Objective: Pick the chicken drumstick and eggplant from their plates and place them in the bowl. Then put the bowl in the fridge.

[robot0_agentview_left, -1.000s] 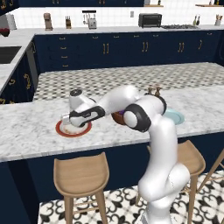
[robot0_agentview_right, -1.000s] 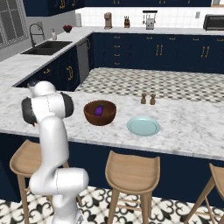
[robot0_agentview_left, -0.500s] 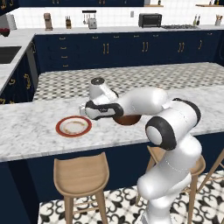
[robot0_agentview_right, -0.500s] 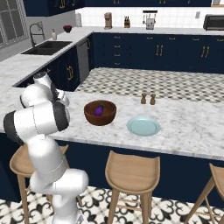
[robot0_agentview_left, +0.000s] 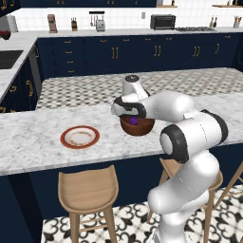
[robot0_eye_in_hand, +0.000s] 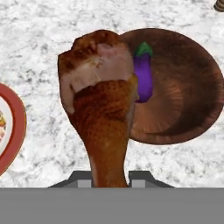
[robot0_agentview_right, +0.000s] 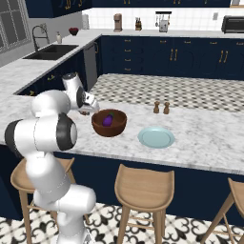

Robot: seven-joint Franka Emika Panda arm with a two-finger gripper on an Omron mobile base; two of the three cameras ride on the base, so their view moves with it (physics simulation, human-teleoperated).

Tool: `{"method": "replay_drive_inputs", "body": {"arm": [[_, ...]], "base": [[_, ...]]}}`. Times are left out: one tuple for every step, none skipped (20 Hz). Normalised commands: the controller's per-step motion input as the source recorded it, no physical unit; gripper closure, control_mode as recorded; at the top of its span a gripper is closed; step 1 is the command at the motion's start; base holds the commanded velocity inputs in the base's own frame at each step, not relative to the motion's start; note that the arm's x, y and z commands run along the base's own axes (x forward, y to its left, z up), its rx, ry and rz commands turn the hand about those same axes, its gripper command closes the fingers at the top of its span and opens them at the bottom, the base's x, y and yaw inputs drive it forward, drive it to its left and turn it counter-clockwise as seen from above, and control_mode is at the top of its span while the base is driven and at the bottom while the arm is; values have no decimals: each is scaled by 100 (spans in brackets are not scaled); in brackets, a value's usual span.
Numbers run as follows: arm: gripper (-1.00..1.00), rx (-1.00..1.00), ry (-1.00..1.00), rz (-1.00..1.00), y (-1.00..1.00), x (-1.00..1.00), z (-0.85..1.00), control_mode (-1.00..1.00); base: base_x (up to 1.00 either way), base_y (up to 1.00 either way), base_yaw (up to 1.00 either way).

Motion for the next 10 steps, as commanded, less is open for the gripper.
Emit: {"method": "replay_drive_inputs", "body": {"arm": [[100, 0, 0, -18, -100, 39, 0, -100], [100, 0, 1, -18, -100, 41, 0, -100], [100, 0, 1, -18, -100, 44, 0, -100], [100, 0, 2, -17, -100, 49, 0, -100], [100, 0, 6, -16, -100, 61, -10, -100], [100, 0, 7, -15, -93, 61, -25, -100], [100, 0, 5, -13, -76, 39, -42, -100], [100, 0, 4, -12, -79, 27, -46, -100], [100, 0, 5, -11, -79, 22, -51, -100], [100, 0, 5, -9, -56, 6, -66, -100]], "base": [[0, 0, 0], [0, 0, 0], [0, 0, 0], [0, 0, 0], [0, 0, 0], [0, 0, 0], [0, 0, 0], [0, 0, 0], [0, 0, 0], [0, 0, 0]]}}
